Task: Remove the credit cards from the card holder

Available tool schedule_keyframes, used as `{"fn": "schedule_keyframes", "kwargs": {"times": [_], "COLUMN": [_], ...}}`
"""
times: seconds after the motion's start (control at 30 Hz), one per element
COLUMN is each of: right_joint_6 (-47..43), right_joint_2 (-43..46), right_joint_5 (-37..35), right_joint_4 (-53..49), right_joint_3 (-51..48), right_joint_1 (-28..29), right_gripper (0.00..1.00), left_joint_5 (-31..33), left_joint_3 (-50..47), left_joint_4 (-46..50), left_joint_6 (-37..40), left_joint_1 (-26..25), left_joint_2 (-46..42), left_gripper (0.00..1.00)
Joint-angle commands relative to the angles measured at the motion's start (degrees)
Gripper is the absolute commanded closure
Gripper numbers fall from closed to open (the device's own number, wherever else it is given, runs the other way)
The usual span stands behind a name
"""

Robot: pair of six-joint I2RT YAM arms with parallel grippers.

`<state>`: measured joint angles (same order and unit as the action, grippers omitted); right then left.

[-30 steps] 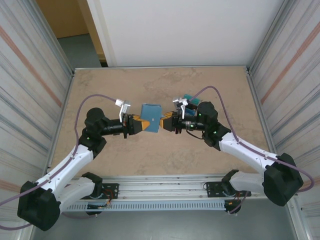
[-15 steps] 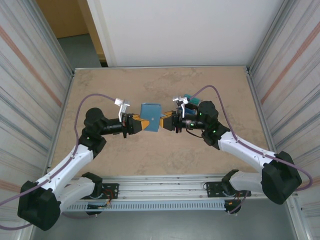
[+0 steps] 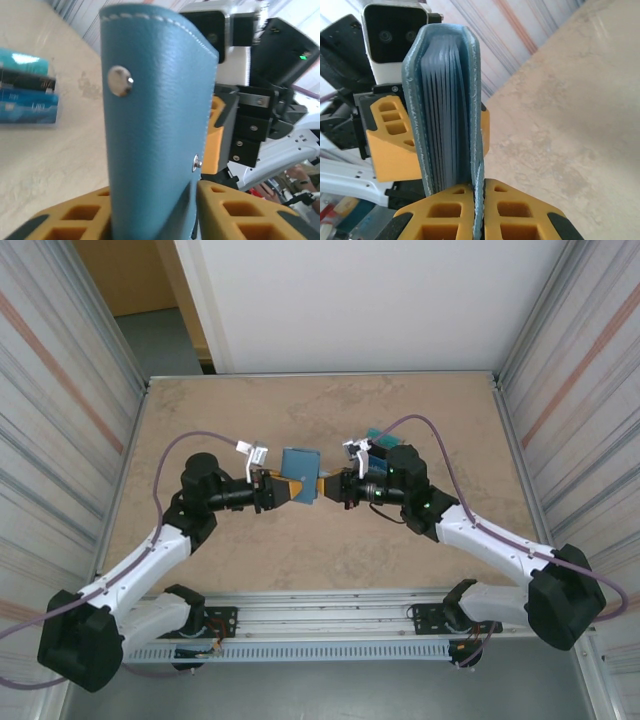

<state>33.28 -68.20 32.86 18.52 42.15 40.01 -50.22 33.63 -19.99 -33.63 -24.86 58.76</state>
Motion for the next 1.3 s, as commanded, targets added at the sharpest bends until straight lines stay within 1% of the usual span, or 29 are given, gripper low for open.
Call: {"fn": "schedule_keyframes", "kwargs": {"times": [0.0,0.07,0.2,0.3,0.37,0.57,0.77,0.9,1.13,1.27], "right_joint_6": [-1.46,-1.28,-1.11,-1.22,-1.37,-1.62,-3.7,-4.49,-4.75,-4.75], "right_joint_2": [1.45,1.23,1.21,1.18,1.22,1.19,0.95,0.53,-0.04,0.22], "right_joint_5": [-5.65,-6.23,-9.53,-12.24,-12.7,-13.58,-18.75,-19.6,-19.93,-20.47], "right_joint_4": [-4.91,-5.8,-8.11,-11.06,-11.92,-14.24,-20.19,-20.99,-21.33,-21.44], "right_joint_3": [2.78,3.02,3.5,4.42,4.76,5.81,8.72,9.54,10.38,10.41], "right_joint_1": [0.11,0.24,0.44,0.68,0.73,1.62,4.2,5.26,5.58,5.53], "right_gripper": [1.0,1.0,1.0,1.0,1.0,1.0,1.0,1.0,1.0,1.0], "left_joint_5": [2.62,2.58,4.84,7.73,9.5,14.71,21.99,24.33,26.13,26.23], "left_joint_3": [0.64,0.48,0.98,1.59,1.86,2.65,3.01,3.8,4.97,5.15], "left_joint_4": [1.29,-0.02,0.5,2.61,3.3,3.42,5.33,5.6,7.4,8.51], "left_joint_6": [-0.65,-1.55,-1.09,0.8,1.97,3.39,5.14,6.58,8.53,9.19], "left_joint_1": [-0.53,-0.82,-1.81,-2.75,-3.41,-5.71,-7.17,-8.32,-8.91,-8.93], "left_joint_2": [1.92,3.27,4.49,4.15,4.03,5.54,5.92,6.83,7.26,6.38], "left_gripper": [0.5,0.4,0.17,0.05,0.03,0.02,0.01,0.02,0.23,0.31]}}
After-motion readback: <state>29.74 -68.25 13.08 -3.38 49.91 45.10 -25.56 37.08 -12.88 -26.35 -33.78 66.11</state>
